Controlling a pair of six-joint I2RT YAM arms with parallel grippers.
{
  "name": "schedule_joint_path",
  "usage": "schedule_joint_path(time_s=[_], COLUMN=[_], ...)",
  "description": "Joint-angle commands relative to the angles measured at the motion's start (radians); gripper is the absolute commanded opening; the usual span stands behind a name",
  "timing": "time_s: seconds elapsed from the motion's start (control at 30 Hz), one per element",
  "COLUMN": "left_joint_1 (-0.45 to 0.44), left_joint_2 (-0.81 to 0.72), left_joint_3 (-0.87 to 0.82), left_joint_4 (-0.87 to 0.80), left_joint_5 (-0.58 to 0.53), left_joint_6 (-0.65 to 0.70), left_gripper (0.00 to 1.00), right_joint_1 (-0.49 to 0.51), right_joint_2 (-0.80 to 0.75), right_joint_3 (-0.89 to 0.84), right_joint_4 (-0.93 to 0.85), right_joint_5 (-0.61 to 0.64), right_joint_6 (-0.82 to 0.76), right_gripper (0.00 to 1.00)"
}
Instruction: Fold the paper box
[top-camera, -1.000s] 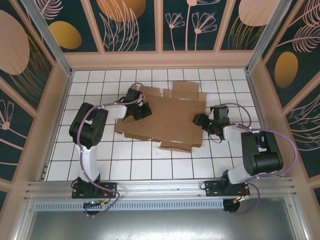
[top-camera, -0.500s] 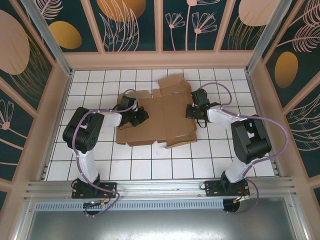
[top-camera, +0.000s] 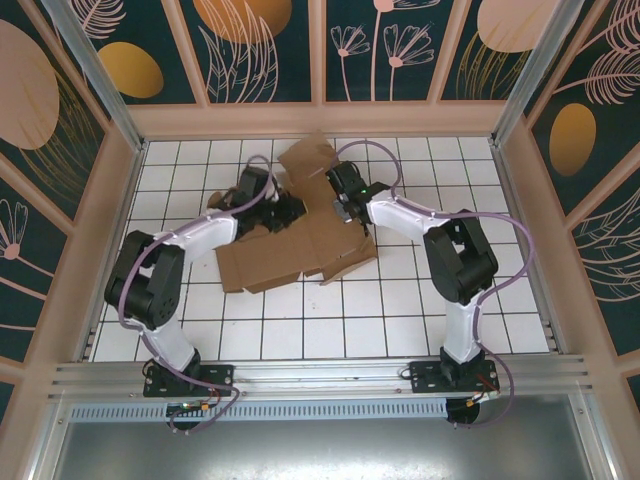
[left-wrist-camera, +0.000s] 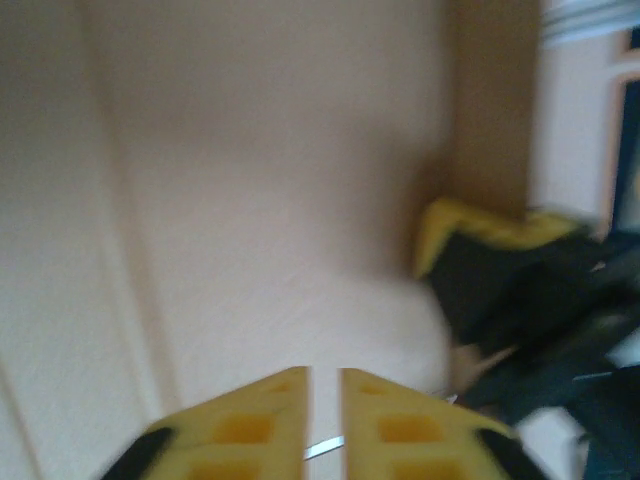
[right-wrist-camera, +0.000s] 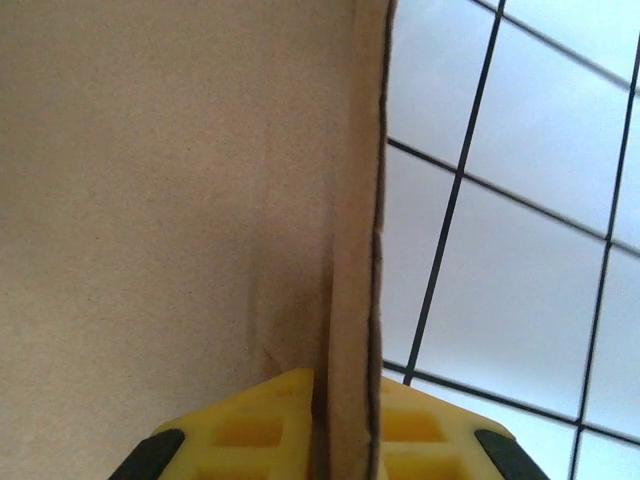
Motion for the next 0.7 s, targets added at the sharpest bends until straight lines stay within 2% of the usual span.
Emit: schedule_joint_path(time_s=[0.0, 0.07, 0.13, 0.23, 0.3, 0.67], left_joint_1=[0.060, 0.077, 0.077, 0.077, 0.074, 0.064], left_joint_2=[0.002, 0.066, 0.144, 0.205, 0.246, 0.321], left_joint_3=[0.123, 0.228, 0.344, 0.401, 0.448, 0.427], left_joint_4=[-0.124, -0.148, -0.214, -0.164, -0.175, -0.152], left_joint_5=[-0.013, 0.066, 0.080, 0.126, 0.136, 0.125], left_joint_6=[0.059, 0.068, 0.072, 0.020, 0.016, -0.019], left_gripper=[0.34, 0.45, 0.48, 0.52, 0.59, 0.60], right_joint_1=[0.010, 0.011, 0.009, 0.005, 0.004, -0.013], right_joint_2=[0.000, -0.010, -0.018, -0.029, -0.025, 0.029], right_joint_3=[0.033, 0.035, 0.032, 0.016, 0.012, 0.063], right_joint_4=[-0.012, -0.005, 0.000, 0.013, 0.019, -0.011], right_joint_5=[0.069, 0.019, -0.039, -0.119, -0.145, -0.267], right_joint_6=[-0.121, -0.125, -0.119, -0.128, -0.126, -0.065], right_gripper=[0.13, 0.13, 0.15, 0.18, 0.18, 0.24])
